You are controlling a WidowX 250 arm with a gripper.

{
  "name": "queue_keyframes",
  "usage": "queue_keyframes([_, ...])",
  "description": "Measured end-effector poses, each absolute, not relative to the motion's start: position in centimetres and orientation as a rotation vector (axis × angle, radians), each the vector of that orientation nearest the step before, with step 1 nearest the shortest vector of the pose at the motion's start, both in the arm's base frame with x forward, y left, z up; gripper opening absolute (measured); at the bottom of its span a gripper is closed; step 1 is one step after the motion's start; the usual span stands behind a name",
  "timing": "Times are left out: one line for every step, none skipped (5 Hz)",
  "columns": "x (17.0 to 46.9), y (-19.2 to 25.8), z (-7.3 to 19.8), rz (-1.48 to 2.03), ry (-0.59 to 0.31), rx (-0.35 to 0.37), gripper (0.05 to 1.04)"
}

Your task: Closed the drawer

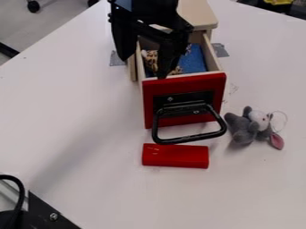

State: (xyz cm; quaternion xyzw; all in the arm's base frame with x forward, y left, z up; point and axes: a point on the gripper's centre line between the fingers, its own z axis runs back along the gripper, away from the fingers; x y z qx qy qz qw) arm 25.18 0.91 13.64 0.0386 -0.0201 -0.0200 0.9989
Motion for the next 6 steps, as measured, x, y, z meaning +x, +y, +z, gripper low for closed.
queue_keyframes([25.0,0.8,13.0,-0.039,-0.016,0.074,1.0])
queue_keyframes([25.1,-2.3,11.9,-0.134,-0.005,0.067,1.0])
queue_keyframes([25.2,-4.8,11.5,-0.239,-0.019,0.101,1.0])
queue_keyframes([24.6,-7.1,10.3,-0.34,-0.022,0.149,1.0])
queue_keyframes([23.3,-8.4,8.4,-0.429,-0.004,0.181,1.0])
queue_keyframes([22.5,-9.0,7.0,-0.512,0.006,0.197,1.0])
